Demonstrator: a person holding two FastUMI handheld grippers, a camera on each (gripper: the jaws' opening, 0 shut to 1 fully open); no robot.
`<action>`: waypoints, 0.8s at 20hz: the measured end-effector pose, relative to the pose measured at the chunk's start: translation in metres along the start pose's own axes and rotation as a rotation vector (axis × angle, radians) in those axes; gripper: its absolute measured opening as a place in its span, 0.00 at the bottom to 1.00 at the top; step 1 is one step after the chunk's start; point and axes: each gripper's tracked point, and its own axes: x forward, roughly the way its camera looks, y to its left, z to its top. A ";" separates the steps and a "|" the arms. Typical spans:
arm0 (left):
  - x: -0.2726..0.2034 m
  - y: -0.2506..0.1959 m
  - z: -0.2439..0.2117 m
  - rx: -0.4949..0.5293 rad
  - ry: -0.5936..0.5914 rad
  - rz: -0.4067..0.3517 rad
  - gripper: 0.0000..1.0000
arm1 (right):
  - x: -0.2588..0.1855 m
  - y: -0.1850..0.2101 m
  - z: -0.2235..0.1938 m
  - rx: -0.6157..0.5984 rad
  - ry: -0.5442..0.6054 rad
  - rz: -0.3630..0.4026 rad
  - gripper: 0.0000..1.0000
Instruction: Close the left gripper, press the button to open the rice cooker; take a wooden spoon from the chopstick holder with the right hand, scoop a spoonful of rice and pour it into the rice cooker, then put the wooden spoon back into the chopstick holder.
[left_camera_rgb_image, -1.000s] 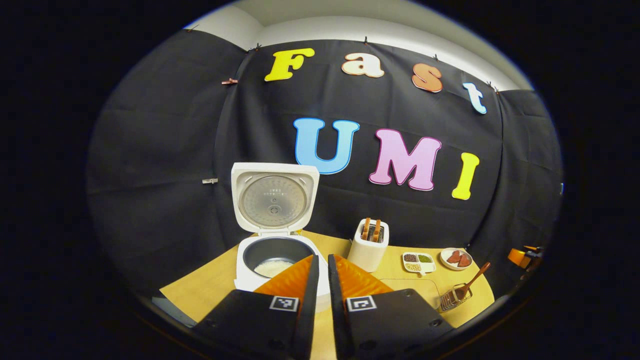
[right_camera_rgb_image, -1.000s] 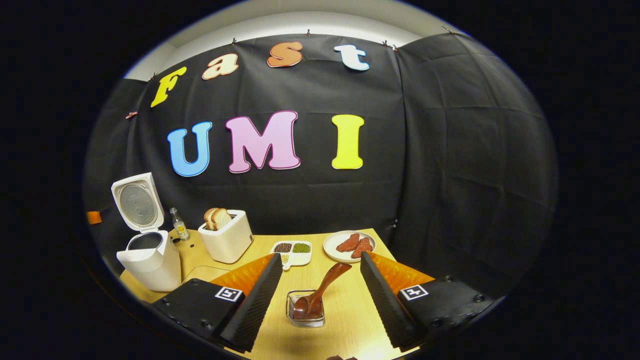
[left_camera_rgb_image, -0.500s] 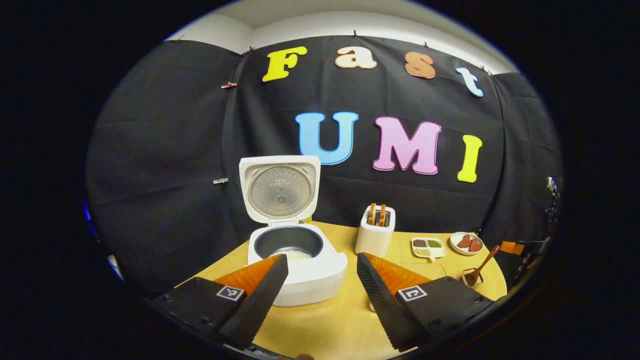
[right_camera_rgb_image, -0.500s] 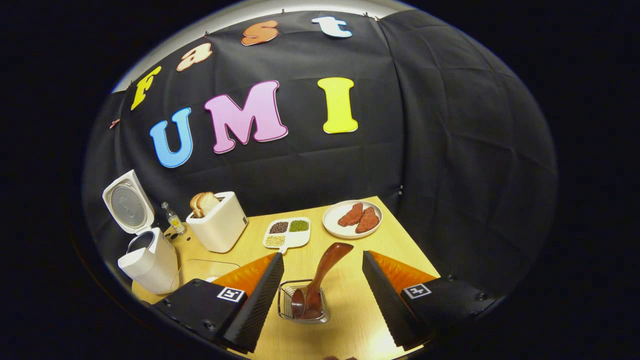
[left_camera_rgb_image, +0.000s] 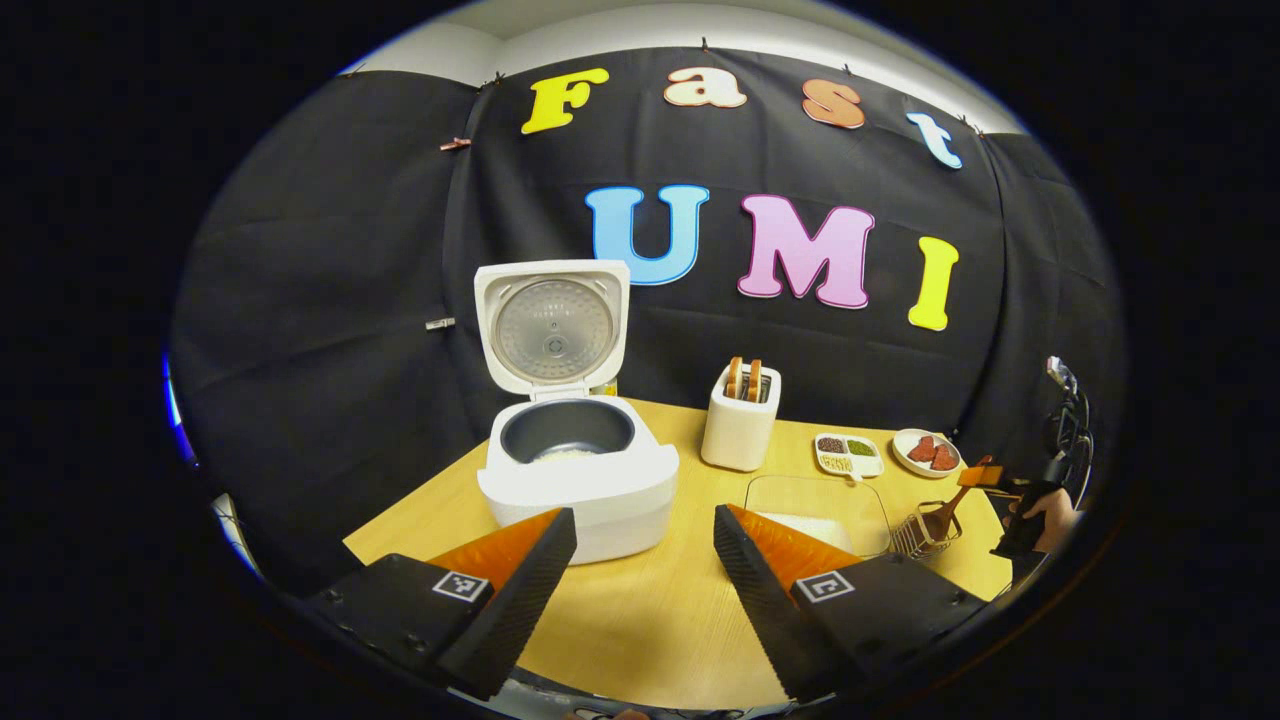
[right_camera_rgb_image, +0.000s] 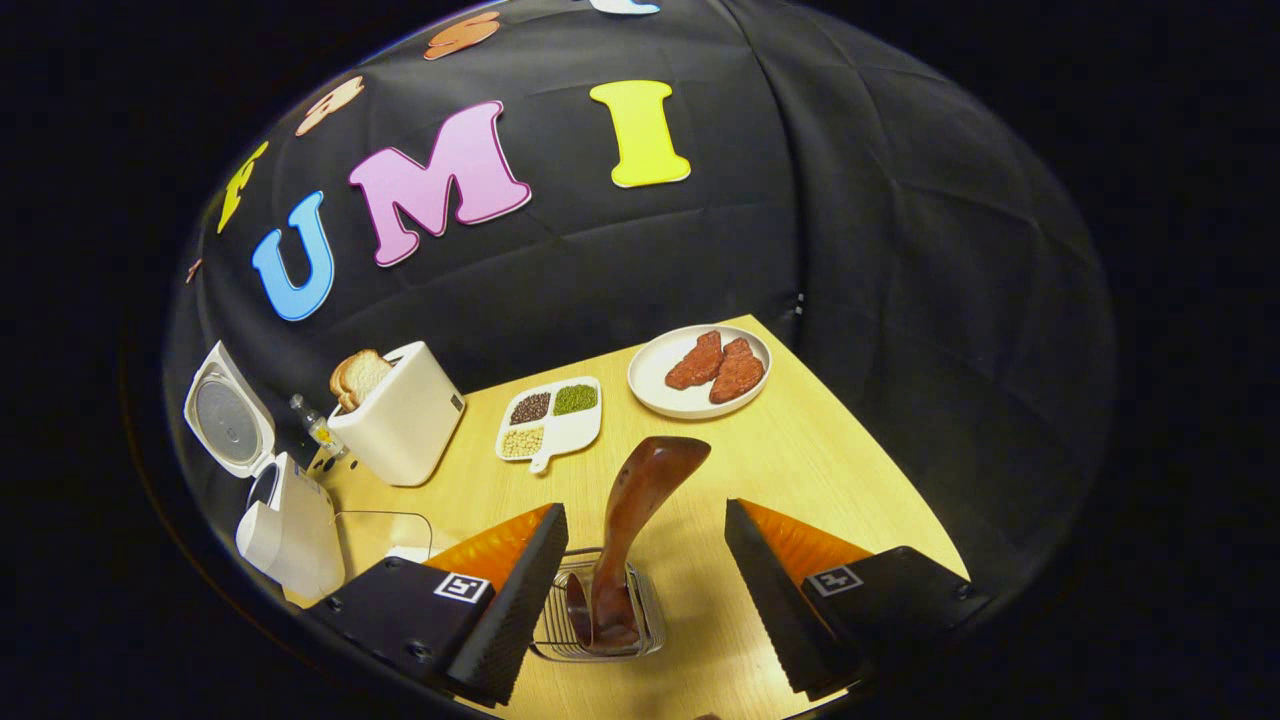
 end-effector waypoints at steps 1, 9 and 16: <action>-0.001 0.001 -0.009 -0.009 0.018 0.005 0.96 | 0.006 0.003 -0.003 0.003 0.012 0.010 0.97; -0.007 0.012 -0.033 -0.019 0.074 0.019 0.96 | 0.034 0.014 -0.016 0.109 0.054 0.040 0.25; -0.002 0.004 -0.033 0.027 0.077 -0.080 0.96 | -0.019 0.029 0.023 0.070 -0.085 0.066 0.15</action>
